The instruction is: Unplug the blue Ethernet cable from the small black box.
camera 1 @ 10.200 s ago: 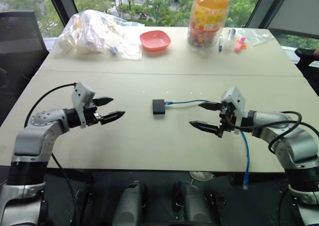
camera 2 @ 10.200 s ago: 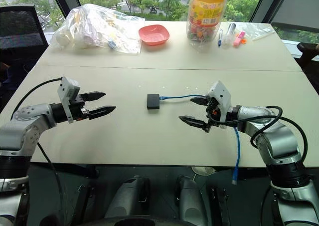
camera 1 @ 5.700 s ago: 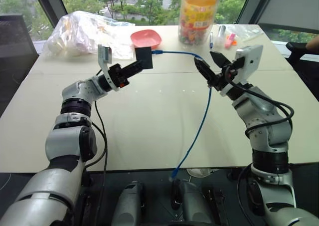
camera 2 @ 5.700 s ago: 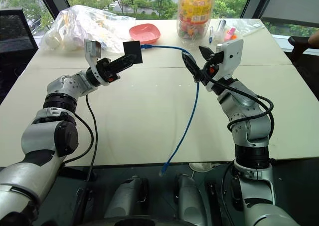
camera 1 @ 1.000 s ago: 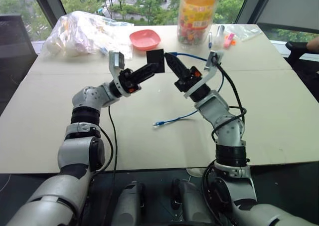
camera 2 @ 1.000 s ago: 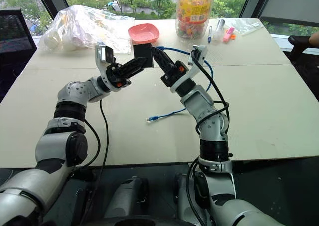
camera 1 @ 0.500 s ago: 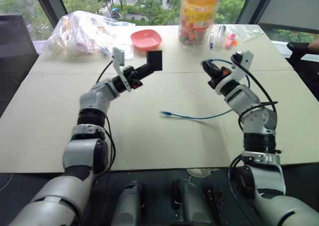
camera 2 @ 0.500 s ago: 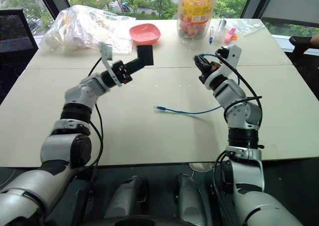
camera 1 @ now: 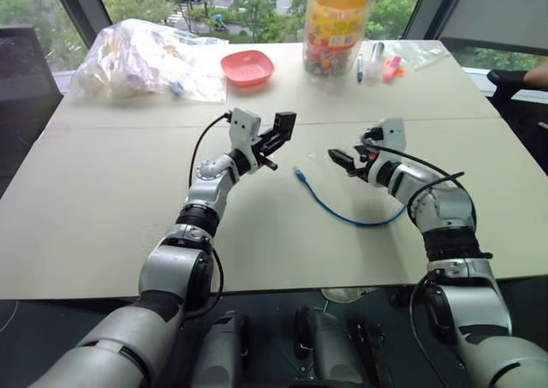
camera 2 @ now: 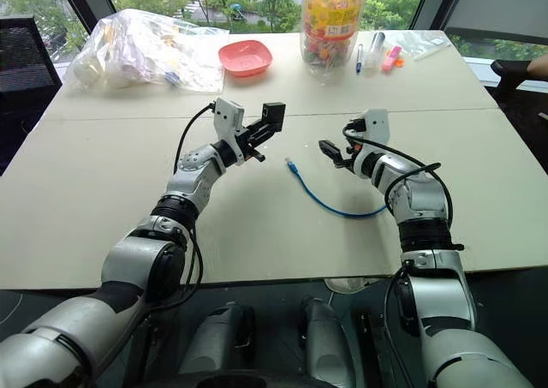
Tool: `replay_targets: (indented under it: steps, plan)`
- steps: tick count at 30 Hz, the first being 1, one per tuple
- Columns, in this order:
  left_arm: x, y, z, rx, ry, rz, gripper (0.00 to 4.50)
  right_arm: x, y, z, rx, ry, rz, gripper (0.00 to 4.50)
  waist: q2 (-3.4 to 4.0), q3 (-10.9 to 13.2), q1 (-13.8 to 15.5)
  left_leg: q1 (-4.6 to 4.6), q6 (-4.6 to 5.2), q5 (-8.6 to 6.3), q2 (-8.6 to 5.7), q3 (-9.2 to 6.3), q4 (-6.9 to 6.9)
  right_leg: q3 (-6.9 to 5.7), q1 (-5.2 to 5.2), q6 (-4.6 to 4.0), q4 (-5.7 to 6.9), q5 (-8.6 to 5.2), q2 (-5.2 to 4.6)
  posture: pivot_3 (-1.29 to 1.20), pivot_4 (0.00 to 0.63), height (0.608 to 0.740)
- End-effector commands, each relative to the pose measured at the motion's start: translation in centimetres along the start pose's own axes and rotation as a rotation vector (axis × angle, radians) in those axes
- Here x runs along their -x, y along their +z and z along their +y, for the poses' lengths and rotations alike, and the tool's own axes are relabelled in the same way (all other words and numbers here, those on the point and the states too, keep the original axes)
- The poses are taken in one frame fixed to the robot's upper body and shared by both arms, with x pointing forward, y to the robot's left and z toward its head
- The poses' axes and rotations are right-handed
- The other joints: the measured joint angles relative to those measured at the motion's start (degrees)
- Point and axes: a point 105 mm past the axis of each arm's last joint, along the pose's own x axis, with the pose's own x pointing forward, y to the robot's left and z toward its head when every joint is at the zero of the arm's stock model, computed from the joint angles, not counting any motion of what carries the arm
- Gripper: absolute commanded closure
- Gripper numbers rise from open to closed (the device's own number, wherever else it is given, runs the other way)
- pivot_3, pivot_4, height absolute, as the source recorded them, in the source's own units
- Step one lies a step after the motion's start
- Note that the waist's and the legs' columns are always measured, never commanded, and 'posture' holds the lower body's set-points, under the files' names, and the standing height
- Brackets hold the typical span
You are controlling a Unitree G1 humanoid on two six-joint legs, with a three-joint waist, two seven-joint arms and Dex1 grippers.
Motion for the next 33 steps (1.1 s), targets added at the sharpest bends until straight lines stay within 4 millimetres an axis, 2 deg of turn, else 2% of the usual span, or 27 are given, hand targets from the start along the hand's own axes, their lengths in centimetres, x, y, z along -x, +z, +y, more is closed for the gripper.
replay_targets:
  steps: [1,4,9,10,11,17,23,26,30,33]
  plan:
    - [-0.5,0.3,0.0,-0.049,0.031,-0.003,4.00,0.7,2.0,3.0,0.036,0.096,-0.096,0.07,0.00,0.00,0.11,-0.01,0.00,0.00,0.00,0.00,0.00,0.00,0.00,0.00,0.00,0.00,-0.01,0.00,0.150,0.740]
    - [-0.5,-0.6,0.1,-0.034,0.058,0.027,4.00,1.1,2.4,3.7,0.022,0.097,-0.141,0.07,0.00,0.00,0.27,-0.01,0.00,0.00,-0.02,0.02,0.01,-0.01,0.01,0.01,-0.01,0.01,-0.06,0.00,0.150,0.740]
    - [-0.6,-1.3,0.1,-0.039,0.078,0.052,4.00,1.5,3.0,3.6,0.007,0.062,-0.189,0.07,0.00,0.00,0.14,-0.01,-0.01,-0.01,-0.02,0.01,0.04,-0.03,0.02,0.01,-0.02,0.01,-0.08,0.00,0.150,0.740]
    - [-0.5,-1.4,0.1,-0.040,0.078,0.053,2.97,1.6,3.0,3.5,0.008,0.057,-0.192,0.00,0.00,0.00,0.10,0.00,-0.01,-0.01,-0.02,0.01,0.04,-0.04,0.02,0.00,-0.02,0.02,-0.08,0.00,0.150,0.740]
    - [-0.4,-1.5,0.2,-0.043,0.073,0.054,2.74,1.7,3.1,3.4,0.011,0.049,-0.195,0.00,0.00,0.00,0.08,0.00,-0.01,-0.01,-0.02,0.01,0.04,-0.04,0.02,0.00,-0.01,0.02,-0.08,0.00,0.150,0.740]
    - [1.1,-1.7,0.8,-0.137,0.020,0.066,0.26,2.7,3.1,2.3,0.029,0.019,-0.197,0.00,0.00,0.00,-0.03,0.01,-0.01,-0.01,-0.01,0.02,0.02,-0.05,0.01,-0.14,-0.01,0.10,-0.07,0.00,0.150,0.740]
    - [3.7,0.4,2.8,-0.128,-0.007,0.025,0.26,4.2,2.8,2.6,0.073,0.068,-0.176,0.00,0.00,0.00,-0.07,0.01,-0.01,-0.01,0.02,0.02,0.01,-0.04,-0.01,-0.14,0.00,0.09,-0.07,0.00,0.150,0.740]
    - [6.2,1.2,3.2,-0.104,-0.062,0.054,0.26,5.8,2.3,3.1,0.128,0.131,-0.132,0.00,0.00,0.00,-0.05,0.01,-0.01,-0.01,0.02,0.02,0.01,-0.04,0.00,-0.16,0.00,0.09,-0.08,0.00,0.150,0.740]
    - [10.3,1.0,3.2,-0.056,-0.102,0.139,0.26,8.1,0.8,3.7,0.240,0.209,-0.021,0.00,0.01,-0.01,-0.06,0.03,-0.02,-0.01,0.01,0.01,-0.01,-0.03,0.01,-0.15,-0.02,0.08,-0.08,0.00,0.150,0.740]
    - [12.0,1.0,3.4,-0.006,-0.070,0.167,0.26,8.9,-0.2,3.7,0.293,0.226,0.045,0.00,0.01,-0.01,0.00,0.04,-0.03,-0.02,0.02,-0.02,0.02,-0.03,0.02,-0.20,-0.02,-0.13,-0.07,0.00,0.150,0.740]
